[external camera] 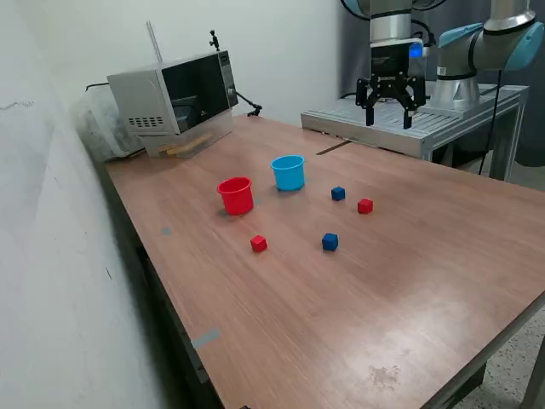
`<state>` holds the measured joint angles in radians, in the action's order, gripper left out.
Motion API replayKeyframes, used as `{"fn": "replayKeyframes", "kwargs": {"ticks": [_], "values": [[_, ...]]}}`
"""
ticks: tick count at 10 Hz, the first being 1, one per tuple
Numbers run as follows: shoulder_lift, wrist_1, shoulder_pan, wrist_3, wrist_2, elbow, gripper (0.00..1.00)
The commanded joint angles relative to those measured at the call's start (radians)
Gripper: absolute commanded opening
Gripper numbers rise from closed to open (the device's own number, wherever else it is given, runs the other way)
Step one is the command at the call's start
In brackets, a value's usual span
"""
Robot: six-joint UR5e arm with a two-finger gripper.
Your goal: Place red objects in the red bin, and blue objects in the blue bin.
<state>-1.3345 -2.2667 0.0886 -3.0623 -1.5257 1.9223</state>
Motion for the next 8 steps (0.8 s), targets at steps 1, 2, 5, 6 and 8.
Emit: {"fn": "replayKeyframes", "kwargs": {"ticks": [1,2,5,6,8], "values": [[0.067,-0.065,0.08,0.007,-0.005,0.015,1.0],[0.102,-0.088,0.086,0.007,-0.007,0.005,1.0],[0.253,-0.143,0.106,0.007,-0.01,-0.063,1.0],[0.288,-0.149,0.105,0.007,-0.01,-0.09,1.0],[0.328,-0.149,0.091,0.007,-0.01,-0.155,1.0]]}}
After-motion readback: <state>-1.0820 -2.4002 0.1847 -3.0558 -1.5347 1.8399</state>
